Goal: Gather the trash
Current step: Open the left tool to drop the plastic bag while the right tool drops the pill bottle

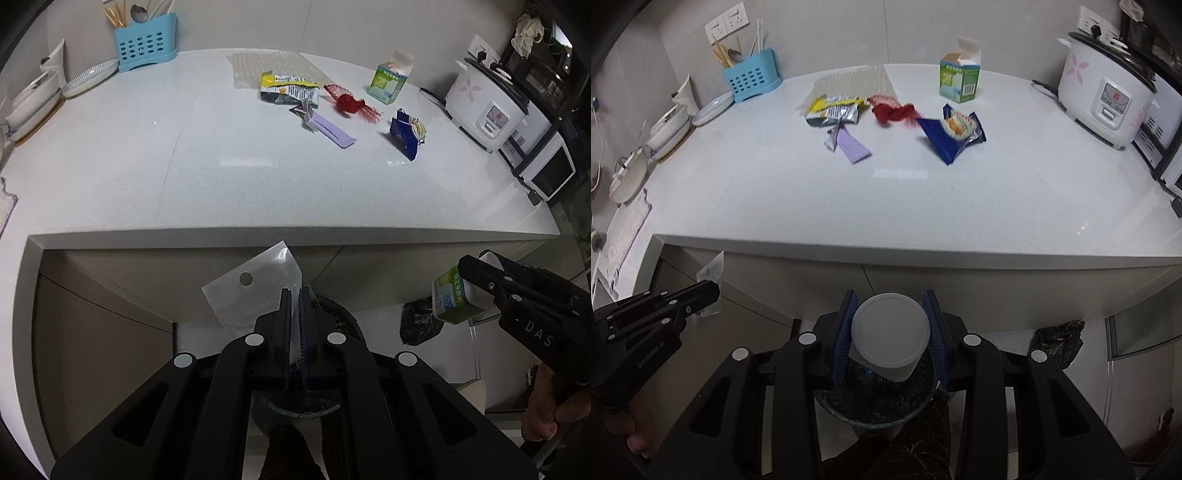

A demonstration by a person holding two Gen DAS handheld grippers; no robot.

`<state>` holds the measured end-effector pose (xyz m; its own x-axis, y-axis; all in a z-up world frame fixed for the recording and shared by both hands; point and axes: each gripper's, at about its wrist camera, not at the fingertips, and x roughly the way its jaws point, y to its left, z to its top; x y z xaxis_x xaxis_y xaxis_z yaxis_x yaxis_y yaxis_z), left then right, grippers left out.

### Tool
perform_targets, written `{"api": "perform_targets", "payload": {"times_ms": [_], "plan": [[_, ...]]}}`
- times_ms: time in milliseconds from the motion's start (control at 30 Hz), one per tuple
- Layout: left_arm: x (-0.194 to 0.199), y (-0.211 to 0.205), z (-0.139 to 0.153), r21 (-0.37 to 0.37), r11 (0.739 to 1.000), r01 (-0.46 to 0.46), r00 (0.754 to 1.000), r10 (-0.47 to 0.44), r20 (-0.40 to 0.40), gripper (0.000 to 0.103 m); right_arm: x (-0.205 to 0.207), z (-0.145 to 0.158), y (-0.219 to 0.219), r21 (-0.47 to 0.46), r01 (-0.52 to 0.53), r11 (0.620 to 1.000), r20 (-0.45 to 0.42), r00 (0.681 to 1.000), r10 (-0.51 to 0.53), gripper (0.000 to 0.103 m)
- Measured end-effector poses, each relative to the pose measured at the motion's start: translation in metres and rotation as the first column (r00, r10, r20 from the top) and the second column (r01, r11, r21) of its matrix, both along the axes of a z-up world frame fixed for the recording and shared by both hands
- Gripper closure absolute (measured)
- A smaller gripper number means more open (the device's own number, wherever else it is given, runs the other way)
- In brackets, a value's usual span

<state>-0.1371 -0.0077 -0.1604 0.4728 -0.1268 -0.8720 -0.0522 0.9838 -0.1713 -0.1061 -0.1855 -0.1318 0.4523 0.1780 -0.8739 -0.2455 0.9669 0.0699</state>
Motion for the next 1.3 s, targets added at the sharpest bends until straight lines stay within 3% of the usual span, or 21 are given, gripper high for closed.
{"api": "perform_targets", "payload": {"times_ms": [667, 1000, 1300], "plan": [[-0.003, -0.033, -0.133, -0.025, 0.999, 0.038, 0.993, -0.041, -0.115, 0.100, -0.010, -0.132, -0.008, -0.046, -0.052, 0.998, -0.108, 0.993, 0.047, 0.068], [-0.003, -0.042, -0.207, -0.048, 0.999, 0.020, 0.983, -0.028, -0.181, 0.100, -0.010, -0.215, -0.013, -0.041, -0.062, 0.997, -0.184, 0.981, 0.053, 0.068], [0.001, -0.047, -0.253, -0.063, 0.997, 0.037, 0.977, -0.050, -0.210, 0.100, -0.004, -0.251, -0.010, -0.033, -0.073, 0.997, -0.215, 0.975, 0.064, 0.068]]}}
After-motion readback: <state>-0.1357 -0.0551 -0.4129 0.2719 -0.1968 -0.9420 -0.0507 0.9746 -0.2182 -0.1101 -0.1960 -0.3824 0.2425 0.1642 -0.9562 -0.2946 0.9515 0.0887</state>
